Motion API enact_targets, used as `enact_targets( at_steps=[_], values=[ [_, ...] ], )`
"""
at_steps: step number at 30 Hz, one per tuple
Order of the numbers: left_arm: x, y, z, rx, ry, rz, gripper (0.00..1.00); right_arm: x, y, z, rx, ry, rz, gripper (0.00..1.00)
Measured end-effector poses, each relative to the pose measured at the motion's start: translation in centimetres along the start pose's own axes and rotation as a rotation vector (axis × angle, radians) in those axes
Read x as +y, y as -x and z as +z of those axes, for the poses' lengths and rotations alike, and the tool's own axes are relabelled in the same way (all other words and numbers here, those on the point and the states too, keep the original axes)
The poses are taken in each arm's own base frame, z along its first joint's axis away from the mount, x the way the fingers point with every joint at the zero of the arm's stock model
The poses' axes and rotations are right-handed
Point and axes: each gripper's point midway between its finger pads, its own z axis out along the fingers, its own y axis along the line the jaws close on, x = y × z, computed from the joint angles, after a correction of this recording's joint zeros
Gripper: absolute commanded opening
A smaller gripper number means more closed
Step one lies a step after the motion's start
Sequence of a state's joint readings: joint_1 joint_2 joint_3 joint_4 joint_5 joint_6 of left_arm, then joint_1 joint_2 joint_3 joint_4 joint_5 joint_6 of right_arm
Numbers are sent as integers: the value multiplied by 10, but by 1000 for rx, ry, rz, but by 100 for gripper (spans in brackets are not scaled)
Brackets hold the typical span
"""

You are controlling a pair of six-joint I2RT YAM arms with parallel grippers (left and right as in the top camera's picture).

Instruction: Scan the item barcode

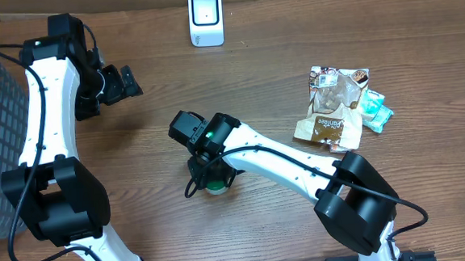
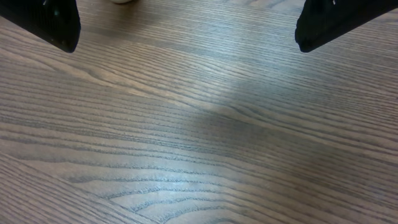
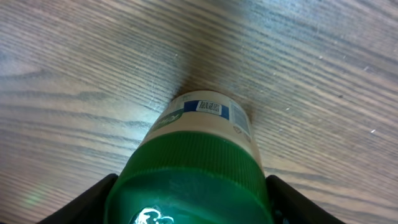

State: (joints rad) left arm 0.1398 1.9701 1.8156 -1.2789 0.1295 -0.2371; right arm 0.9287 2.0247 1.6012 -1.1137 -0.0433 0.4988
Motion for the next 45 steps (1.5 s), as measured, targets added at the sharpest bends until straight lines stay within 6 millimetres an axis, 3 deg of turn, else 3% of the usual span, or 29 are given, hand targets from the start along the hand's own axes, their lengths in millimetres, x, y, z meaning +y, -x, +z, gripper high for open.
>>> enact_targets(
  at_steps=[5, 6, 7, 9, 11, 14, 19, 25, 27, 29, 30, 35, 38, 41, 45],
  values=[
    [0, 0, 0, 0, 0, 0, 99, -11, 11, -1, -36, -36, -165, 63],
    [0, 0, 0, 0, 0, 0, 100, -15, 17, -1, -52, -45, -216, 56],
    [0, 0, 0, 0, 0, 0, 100, -17, 23, -2, -69, -50, -256, 33],
    [0, 0, 0, 0, 0, 0, 99, -21, 36, -3, -110, -58, -353, 22],
    [0, 0, 0, 0, 0, 0, 99, -21, 53, -5, -170, -69, -492, 22],
    [0, 0, 0, 0, 0, 0, 100, -17, 65, -8, -214, -80, -744, 31],
    [0, 0, 0, 0, 0, 0, 99, -10, 65, -8, -219, -80, -1061, 41],
    [0, 0, 0, 0, 0, 0, 99, -6, 61, -7, -213, -73, -1262, 57],
    [0, 0, 0, 0, 0, 0, 100, -6, 61, -7, -215, -71, -1272, 61],
    [0, 0, 0, 0, 0, 0, 99, -5, 62, -7, -216, -69, -1251, 91],
    [0, 0, 0, 0, 0, 0, 100, -5, 62, -8, -217, -66, -1234, 100],
    [0, 0, 0, 0, 0, 0, 99, 2, 73, -27, -258, -45, -1033, 100],
    [0, 0, 0, 0, 0, 0, 100, 11, 87, -52, -316, -12, -831, 100],
    [0, 0, 0, 0, 0, 0, 100, 17, 88, -69, -319, 58, -590, 100],
    [0, 0, 0, 0, 0, 0, 99, 19, 84, -68, -289, 114, -338, 100]
  ],
)
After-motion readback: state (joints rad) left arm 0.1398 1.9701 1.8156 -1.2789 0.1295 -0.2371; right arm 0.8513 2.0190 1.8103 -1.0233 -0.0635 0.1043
